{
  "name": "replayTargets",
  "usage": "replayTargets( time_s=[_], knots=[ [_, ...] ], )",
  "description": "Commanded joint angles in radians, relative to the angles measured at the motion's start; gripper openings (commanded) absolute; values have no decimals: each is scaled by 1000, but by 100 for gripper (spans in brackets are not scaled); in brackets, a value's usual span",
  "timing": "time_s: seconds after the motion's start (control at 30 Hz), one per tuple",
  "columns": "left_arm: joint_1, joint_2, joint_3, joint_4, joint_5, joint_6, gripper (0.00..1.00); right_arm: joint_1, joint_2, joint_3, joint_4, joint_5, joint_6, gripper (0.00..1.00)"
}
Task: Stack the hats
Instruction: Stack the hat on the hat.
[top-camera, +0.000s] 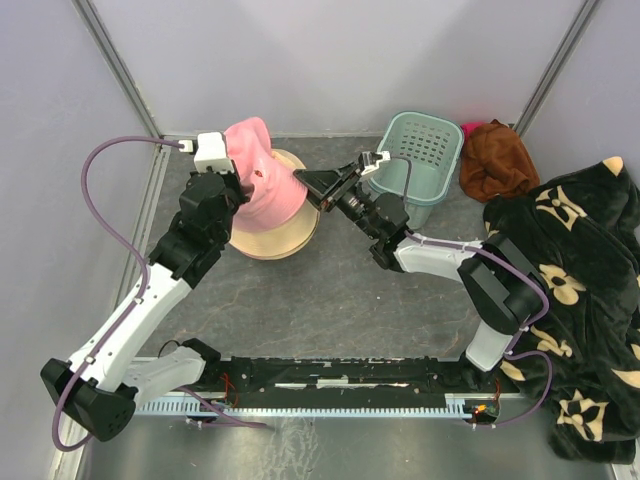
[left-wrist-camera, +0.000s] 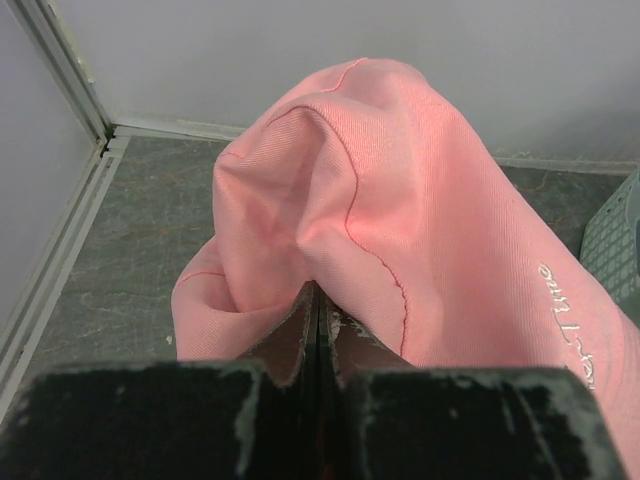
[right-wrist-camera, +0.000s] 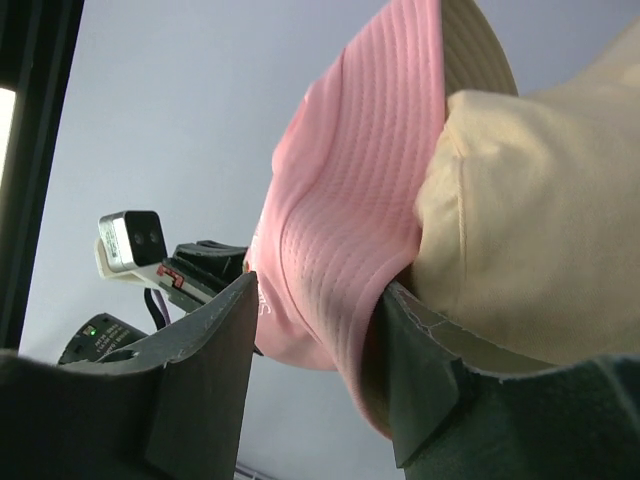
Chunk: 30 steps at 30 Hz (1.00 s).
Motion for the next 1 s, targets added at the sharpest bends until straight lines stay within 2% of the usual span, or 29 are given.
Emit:
replayTargets(
  time_s=[0.0, 0.33, 0.43, 0.5, 0.63, 0.77, 0.83, 0.9, 0.97],
  knots=[
    [6, -17, -8, 38, 11, -30, 3, -22, -5, 69, 99, -11, -33, 57],
    [24, -26, -30, 79, 71, -45, 3, -73, 90, 175, 158, -53, -27, 56],
    [27, -23, -32, 90, 87, -49, 3, -82, 113, 174, 187, -52, -9, 53],
    [29, -21, -31, 95, 88, -48, 3, -86, 121, 162, 198, -56, -3, 46],
    [33, -24, -27, 99, 77, -61, 3, -87, 131, 142, 213, -64, -6, 26],
    [38, -48, -28, 111, 31, -96, 4, -92, 129, 129, 213, -69, -19, 13],
    [42, -64, -29, 122, 4, -122, 15, -93, 122, 123, 203, -75, -33, 8],
    [45, -82, -32, 136, -27, -152, 35, -95, 118, 114, 199, -78, -44, 6],
    [49, -109, -47, 159, -53, -182, 47, -98, 118, 103, 197, -80, -48, 5]
  ],
)
